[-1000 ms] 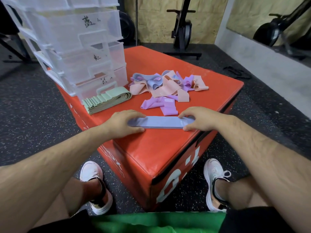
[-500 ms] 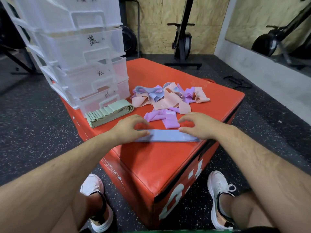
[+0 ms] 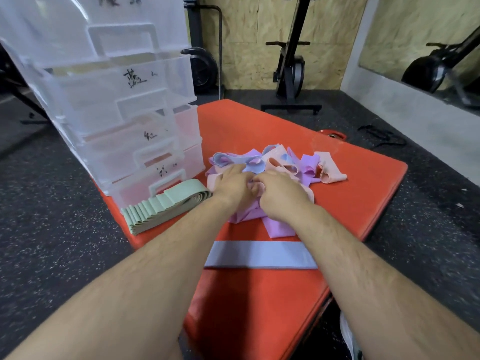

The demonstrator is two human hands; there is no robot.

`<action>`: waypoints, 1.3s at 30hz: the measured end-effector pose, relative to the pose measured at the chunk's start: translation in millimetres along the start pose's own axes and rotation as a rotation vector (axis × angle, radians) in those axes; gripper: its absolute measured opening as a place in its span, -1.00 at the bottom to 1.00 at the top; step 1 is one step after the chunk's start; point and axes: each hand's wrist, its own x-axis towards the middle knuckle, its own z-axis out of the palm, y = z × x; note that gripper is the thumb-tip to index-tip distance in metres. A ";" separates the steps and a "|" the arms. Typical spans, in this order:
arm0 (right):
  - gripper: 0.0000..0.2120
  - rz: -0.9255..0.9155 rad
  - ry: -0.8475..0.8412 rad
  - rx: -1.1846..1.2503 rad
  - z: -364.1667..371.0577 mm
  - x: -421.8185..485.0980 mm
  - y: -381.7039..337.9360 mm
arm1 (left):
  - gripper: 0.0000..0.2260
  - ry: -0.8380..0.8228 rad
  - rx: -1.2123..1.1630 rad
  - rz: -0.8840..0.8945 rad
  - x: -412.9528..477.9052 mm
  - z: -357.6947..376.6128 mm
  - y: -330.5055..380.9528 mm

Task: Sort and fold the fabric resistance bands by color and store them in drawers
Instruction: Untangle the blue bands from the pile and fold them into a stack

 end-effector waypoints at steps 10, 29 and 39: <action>-0.64 0.021 0.008 0.031 -6.4 4.0 -0.9 | -0.62 0.013 -0.036 -0.023 5.5 -9.3 3.0; -0.94 0.061 0.349 0.847 -29.7 -26.6 -0.5 | -0.60 0.214 -0.321 0.404 -61.0 -91.0 18.4; -0.92 0.114 0.193 1.162 -44.2 -33.6 -6.6 | -0.59 0.283 -0.356 0.424 -68.4 -92.5 11.4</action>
